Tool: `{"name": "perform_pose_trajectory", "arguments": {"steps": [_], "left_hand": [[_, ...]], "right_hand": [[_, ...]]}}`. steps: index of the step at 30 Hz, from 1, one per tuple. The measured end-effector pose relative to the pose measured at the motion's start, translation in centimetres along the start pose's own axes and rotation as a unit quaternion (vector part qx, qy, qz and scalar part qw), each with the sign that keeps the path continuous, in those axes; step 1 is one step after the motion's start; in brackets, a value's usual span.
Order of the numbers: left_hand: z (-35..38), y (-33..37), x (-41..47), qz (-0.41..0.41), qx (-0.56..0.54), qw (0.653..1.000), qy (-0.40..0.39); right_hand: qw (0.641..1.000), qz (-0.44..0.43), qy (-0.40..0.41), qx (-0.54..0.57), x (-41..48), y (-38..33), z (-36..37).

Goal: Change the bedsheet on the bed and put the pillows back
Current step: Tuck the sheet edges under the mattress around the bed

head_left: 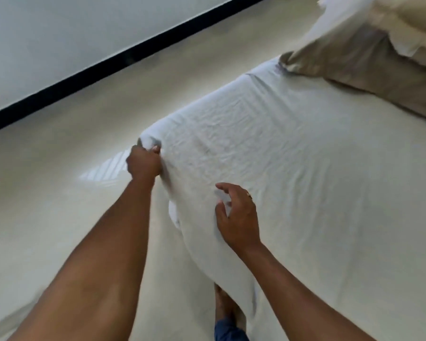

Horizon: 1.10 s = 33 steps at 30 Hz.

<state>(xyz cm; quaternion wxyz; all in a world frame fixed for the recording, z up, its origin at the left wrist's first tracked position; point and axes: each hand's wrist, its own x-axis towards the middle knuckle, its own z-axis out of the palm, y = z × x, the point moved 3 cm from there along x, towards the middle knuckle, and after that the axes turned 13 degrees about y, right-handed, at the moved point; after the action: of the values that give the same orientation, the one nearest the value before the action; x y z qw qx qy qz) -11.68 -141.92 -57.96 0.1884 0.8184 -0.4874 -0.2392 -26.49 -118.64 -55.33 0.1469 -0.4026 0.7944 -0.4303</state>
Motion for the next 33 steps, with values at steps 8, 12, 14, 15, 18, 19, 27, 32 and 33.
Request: {"name": "perform_pose_trajectory", "arguments": {"steps": [8, 12, 14, 15, 18, 19, 27, 32, 33], "left_hand": [[-4.4, -1.9, 6.3, 0.054, 0.030, 0.997, 0.046], [-1.9, -2.4, 8.9, 0.034, 0.054, 0.996, -0.065], [-0.6, -2.8, 10.9, 0.029, 0.109, 0.982, -0.152], [-0.2, -2.9, 11.7, 0.045, 0.152, 0.970, -0.184], [0.5, 1.0, 12.2, 0.204, 0.166, 0.931, -0.254], [0.8, 2.3, 11.9, 0.252, 0.157, 0.915, -0.275], [4.1, 10.3, 14.2, 0.409, 0.433, 0.661, -0.457], [7.8, 21.9, 13.5, 0.508, 0.441, 0.584, -0.454], [8.7, 24.2, 12.8, 0.518, 0.426, 0.588, -0.453]], "right_hand": [[0.989, 0.128, 0.048, -0.051, 8.7, -2.3, 1.8], [0.977, 0.150, 0.054, -0.139, 15.9, -3.0, 3.9], [0.967, 0.179, 0.059, -0.173, 19.2, -3.0, 5.2], [0.960, 0.192, 0.046, -0.199, 20.5, -3.0, 6.4], [0.932, 0.220, -0.005, -0.288, 21.5, -3.7, 10.1], [0.925, 0.219, -0.018, -0.309, 21.2, -3.9, 10.8], [0.890, 0.318, -0.151, -0.291, 24.7, -3.7, 10.2], [0.888, 0.364, -0.155, -0.235, 26.9, -4.2, 9.4], [0.886, 0.374, -0.150, -0.231, 26.9, -4.4, 9.4]]}}
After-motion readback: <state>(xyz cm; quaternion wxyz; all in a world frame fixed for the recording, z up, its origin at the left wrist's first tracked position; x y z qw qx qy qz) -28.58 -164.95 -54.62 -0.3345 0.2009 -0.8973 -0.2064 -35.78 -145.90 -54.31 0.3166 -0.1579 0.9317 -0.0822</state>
